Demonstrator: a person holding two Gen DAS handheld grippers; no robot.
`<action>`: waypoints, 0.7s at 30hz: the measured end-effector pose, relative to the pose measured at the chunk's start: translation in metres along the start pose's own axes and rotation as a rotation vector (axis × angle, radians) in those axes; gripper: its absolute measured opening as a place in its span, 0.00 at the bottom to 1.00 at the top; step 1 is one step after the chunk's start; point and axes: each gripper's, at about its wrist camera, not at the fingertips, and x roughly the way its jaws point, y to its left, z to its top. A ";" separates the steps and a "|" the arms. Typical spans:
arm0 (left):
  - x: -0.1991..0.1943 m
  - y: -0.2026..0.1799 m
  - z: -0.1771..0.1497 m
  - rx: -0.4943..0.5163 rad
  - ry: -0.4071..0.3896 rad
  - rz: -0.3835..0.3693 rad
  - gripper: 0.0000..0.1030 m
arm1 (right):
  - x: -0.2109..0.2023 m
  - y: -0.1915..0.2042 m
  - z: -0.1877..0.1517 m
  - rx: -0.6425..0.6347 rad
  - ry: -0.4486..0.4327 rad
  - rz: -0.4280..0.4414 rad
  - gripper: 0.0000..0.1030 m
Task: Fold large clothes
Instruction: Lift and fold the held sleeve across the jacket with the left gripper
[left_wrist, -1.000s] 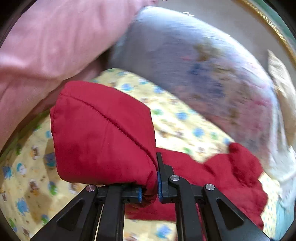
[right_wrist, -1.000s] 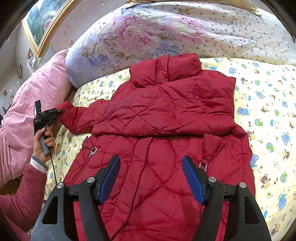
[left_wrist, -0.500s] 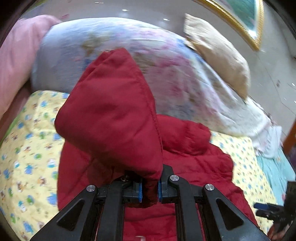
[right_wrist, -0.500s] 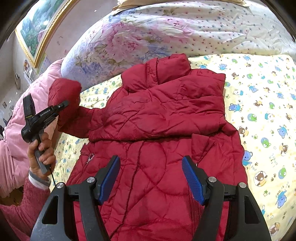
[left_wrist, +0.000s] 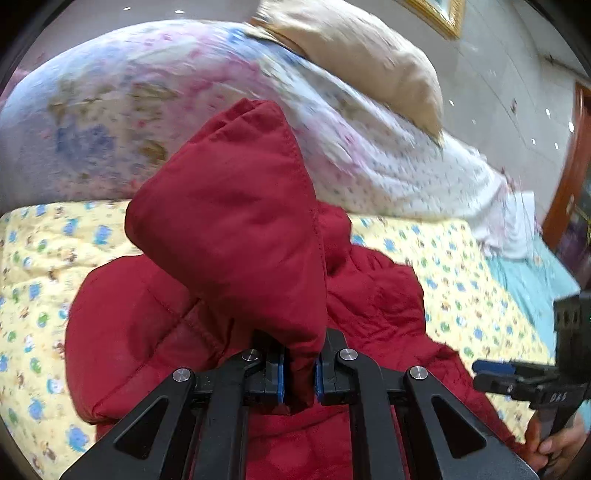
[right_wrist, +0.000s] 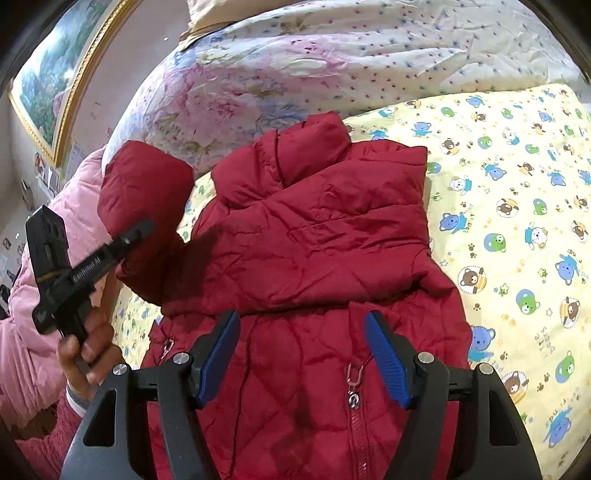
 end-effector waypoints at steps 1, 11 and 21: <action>0.009 -0.005 0.001 0.013 0.012 -0.003 0.09 | 0.001 -0.002 0.001 0.004 -0.001 0.003 0.70; 0.089 -0.026 -0.007 0.037 0.097 -0.055 0.11 | 0.012 -0.021 0.020 0.063 -0.023 0.025 0.70; 0.137 -0.026 -0.019 0.048 0.178 -0.115 0.25 | 0.047 -0.042 0.048 0.206 -0.007 0.186 0.71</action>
